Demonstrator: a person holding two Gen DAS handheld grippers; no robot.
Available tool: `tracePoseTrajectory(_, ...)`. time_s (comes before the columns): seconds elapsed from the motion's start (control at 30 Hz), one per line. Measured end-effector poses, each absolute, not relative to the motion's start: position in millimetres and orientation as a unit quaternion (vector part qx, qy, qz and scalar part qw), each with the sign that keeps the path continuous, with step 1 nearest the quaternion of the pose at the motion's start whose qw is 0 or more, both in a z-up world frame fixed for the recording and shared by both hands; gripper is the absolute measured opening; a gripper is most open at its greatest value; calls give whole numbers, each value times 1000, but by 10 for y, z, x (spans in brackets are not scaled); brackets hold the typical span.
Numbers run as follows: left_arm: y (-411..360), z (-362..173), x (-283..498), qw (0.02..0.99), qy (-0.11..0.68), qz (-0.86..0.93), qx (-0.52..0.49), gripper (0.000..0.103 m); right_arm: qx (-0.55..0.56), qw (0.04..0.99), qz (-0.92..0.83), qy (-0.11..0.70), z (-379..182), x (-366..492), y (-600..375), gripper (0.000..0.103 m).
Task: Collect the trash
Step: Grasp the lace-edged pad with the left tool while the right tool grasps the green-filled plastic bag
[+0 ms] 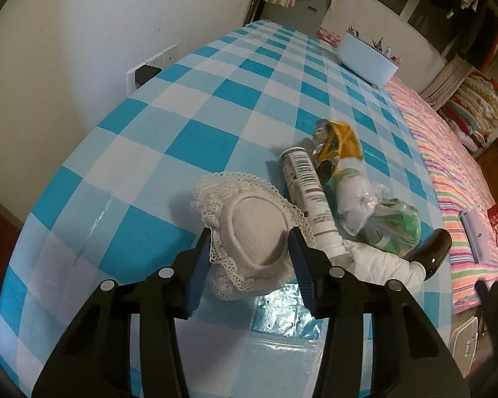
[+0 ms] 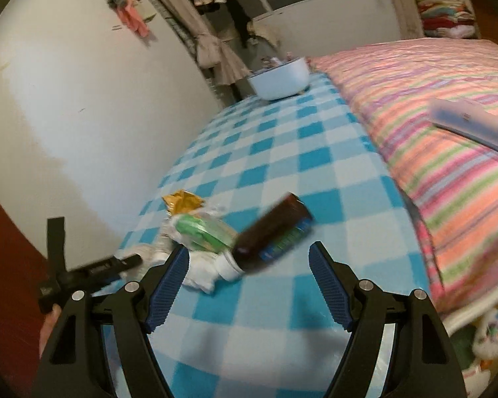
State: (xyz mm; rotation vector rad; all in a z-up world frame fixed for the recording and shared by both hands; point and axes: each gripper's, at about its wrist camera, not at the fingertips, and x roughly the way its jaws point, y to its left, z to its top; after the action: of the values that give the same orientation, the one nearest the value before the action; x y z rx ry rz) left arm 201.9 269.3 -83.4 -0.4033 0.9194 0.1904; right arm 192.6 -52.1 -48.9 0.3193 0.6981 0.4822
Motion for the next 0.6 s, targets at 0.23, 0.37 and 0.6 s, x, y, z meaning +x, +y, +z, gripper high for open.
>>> tracePoseTrajectory(0.23,2617,-818,1979,875,441,94,-176,43,70,885,287,359,-514,2257,-29,73)
tracePoseTrajectory(0.37,2613,-816,1980,874,442,92,-180,42,28,874,307,375,-590,2432,254,73)
tracePoseTrajectory(0.6,2633,-823,1961,874,440,87,-186,41,-45,871,311,376,-670,2574,568,73)
